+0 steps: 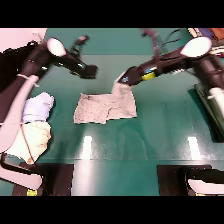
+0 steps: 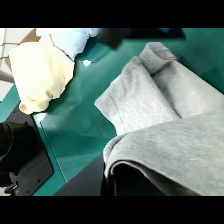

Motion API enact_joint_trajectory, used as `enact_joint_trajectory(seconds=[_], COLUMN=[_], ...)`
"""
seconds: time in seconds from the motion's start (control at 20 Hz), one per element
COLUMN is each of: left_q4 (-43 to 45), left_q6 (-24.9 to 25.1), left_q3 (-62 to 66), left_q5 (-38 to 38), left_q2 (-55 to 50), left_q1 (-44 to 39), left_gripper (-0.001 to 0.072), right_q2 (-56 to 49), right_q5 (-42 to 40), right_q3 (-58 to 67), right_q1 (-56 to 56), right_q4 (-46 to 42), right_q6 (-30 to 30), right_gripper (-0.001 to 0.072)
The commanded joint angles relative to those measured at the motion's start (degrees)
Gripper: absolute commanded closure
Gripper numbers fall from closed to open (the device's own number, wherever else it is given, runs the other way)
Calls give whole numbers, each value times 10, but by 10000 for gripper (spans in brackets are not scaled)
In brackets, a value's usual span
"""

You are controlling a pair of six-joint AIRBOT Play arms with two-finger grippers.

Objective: Fold the shirts.

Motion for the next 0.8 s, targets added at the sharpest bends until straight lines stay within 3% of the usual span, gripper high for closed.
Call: enact_joint_trajectory(seconds=[0.0,0.05,0.15,0.2,0.35,0.4,0.55,0.75], left_q4=[29,29,29,29,30,31,29,25], left_q6=[12,12,12,12,27,27,27,27], left_q3=[0,0,0,0,0,0,0,0], left_q5=[-28,-27,-28,-31,-53,-59,-71,-76], left_q2=[67,78,96,101,103,103,103,103], left_q1=[76,89,109,115,115,115,115,115], left_gripper=[688,688,688,687,687,687,687,687], right_q2=[-79,-113,-170,-192,-224,-222,-193,-114], right_q5=[-98,-113,-123,-114,-32,-6,52,50], right_q3=[24,49,105,130,189,198,170,18], right_q1=[99,122,154,161,155,144,91,-22], right_q4=[-6,-6,-6,-6,-25,-58,-138,-155], right_q6=[-23,-42,-65,-65,-51,-25,9,30], right_gripper=[692,629,241,153,191,275,276,276])
